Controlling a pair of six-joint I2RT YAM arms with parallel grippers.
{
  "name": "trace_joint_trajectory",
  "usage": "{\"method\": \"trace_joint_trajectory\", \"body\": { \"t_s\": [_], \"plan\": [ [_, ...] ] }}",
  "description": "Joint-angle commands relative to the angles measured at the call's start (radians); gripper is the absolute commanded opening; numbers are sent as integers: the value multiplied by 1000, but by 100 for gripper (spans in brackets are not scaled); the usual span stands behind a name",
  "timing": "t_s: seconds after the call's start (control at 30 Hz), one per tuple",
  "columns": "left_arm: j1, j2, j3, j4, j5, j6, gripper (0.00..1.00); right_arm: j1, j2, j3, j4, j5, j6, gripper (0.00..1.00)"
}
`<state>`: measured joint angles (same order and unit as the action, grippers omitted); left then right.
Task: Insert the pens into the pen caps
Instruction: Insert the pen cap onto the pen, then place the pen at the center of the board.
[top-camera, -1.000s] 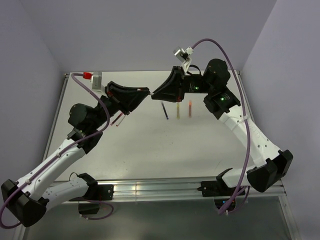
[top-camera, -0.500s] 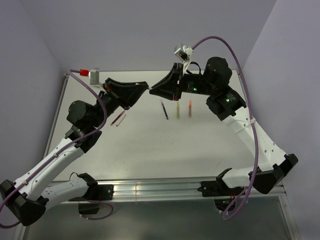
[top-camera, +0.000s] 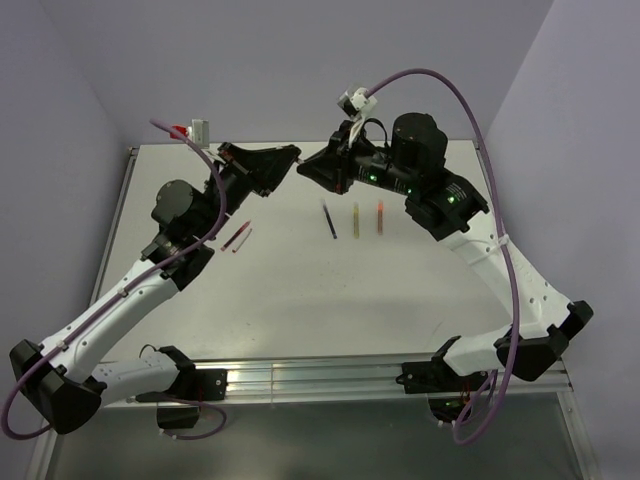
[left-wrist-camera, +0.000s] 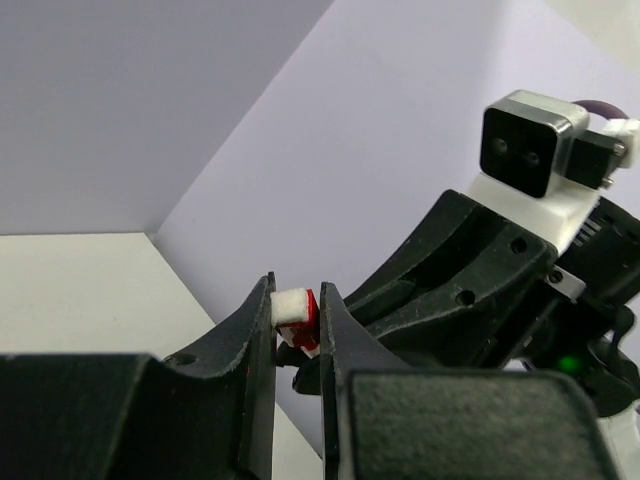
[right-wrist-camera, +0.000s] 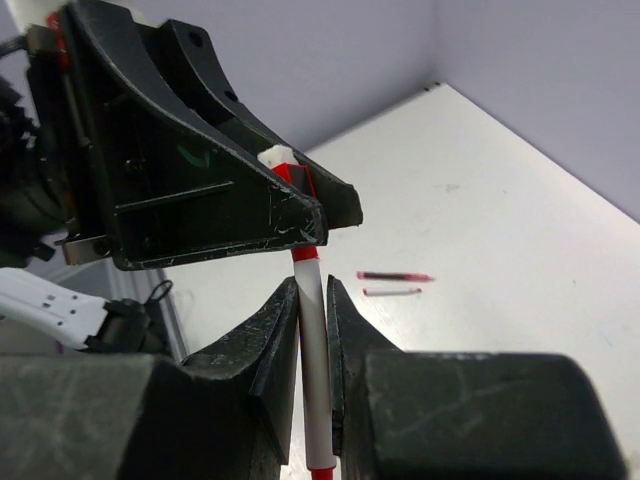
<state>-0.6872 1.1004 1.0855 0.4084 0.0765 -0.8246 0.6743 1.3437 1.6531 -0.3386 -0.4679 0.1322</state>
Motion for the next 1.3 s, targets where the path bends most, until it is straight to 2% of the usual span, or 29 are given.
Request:
{"method": "trace_joint_trajectory", "body": {
  "t_s": [0.0, 0.27, 0.43, 0.53, 0.77, 0.83, 0.97, 1.03, 1.13, 1.27],
  "plan": [
    [-92, 52, 14, -138, 168, 25, 0, 45, 67, 57, 53, 215, -9, 0],
    [-91, 58, 39, -190, 114, 36, 0, 53, 78, 71, 12, 253, -22, 0],
    [-52, 70, 76, -235, 98, 27, 0, 53, 25, -1, -2, 226, 0, 28],
    [1, 87, 73, -235, 141, 1, 0, 51, -43, -102, 23, 238, 18, 39],
    [122, 168, 117, -302, 175, -30, 0, 36, -156, -258, -13, 314, 58, 46],
    [147, 220, 137, -350, 198, -18, 0, 24, -175, -283, -16, 327, 66, 48],
    [178, 338, 229, -482, 171, 22, 0, -27, -187, -309, -37, 397, 93, 50],
    [179, 430, 272, -532, 148, 48, 0, -50, -184, -315, -34, 384, 112, 51],
    [181, 591, 408, -678, 89, 140, 0, -99, -173, -325, -30, 362, 135, 51],
    [181, 809, 626, -836, 7, 191, 0, -114, -164, -325, -37, 382, 141, 52]
  ]
}}
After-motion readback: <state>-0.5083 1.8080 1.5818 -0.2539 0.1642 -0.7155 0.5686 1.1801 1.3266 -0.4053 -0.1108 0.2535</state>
